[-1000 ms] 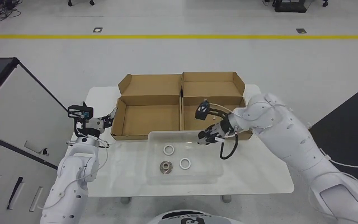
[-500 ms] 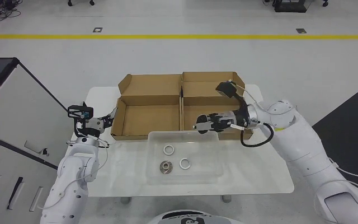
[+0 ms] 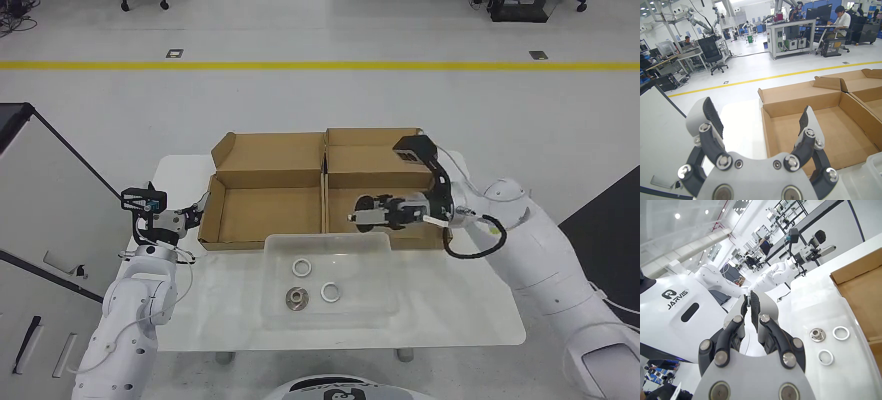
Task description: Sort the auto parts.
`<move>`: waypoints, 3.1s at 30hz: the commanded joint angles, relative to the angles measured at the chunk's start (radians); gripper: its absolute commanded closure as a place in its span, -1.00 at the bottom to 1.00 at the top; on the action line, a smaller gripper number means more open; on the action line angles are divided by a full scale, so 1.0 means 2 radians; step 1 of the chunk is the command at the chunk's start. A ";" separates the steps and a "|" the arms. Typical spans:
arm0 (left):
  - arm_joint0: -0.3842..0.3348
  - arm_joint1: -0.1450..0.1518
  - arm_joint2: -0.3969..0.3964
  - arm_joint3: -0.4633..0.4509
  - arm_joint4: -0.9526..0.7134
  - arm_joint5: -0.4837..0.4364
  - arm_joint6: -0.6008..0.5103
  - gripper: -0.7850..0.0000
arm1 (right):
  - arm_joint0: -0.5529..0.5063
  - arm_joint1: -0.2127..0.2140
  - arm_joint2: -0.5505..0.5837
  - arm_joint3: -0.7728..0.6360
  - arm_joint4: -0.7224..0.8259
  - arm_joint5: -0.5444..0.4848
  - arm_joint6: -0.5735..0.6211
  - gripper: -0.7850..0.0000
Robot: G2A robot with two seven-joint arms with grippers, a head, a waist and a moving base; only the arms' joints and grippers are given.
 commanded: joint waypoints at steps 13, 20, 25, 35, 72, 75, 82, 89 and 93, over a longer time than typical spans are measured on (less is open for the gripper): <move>0.000 0.000 0.000 0.000 0.000 0.000 0.000 -1.00 | -0.009 -0.030 0.006 -0.080 0.244 -0.006 0.000 1.00; 0.000 0.000 0.000 0.000 0.000 0.000 0.000 -1.00 | -0.026 -0.063 0.022 -0.103 0.325 0.005 0.010 1.00; 0.000 0.000 0.000 0.000 0.000 0.000 0.000 -1.00 | -0.030 -0.075 0.029 -0.098 0.333 0.018 0.024 1.00; 0.000 0.000 0.000 0.000 0.000 0.000 0.000 -1.00 | -0.051 -0.084 0.026 -0.119 0.395 0.011 -0.008 1.00; 0.000 0.000 0.000 0.000 0.000 0.000 0.000 -1.00 | -0.086 -0.109 0.104 -0.117 0.293 0.070 -0.010 1.00; 0.000 0.000 0.000 0.000 0.000 0.000 0.000 -1.00 | -0.090 -0.113 0.105 -0.121 0.328 0.063 -0.007 1.00; 0.000 0.000 0.000 0.000 0.000 0.000 0.000 -1.00 | -0.091 -0.119 0.111 -0.119 0.342 0.065 0.004 1.00; 0.000 0.000 0.000 0.000 0.000 0.000 0.000 -1.00 | -0.089 -0.118 0.125 -0.112 0.266 0.094 0.013 1.00; 0.000 0.000 0.000 0.000 0.000 0.000 0.000 -1.00 | -0.090 -0.117 0.132 -0.115 0.232 0.108 0.016 1.00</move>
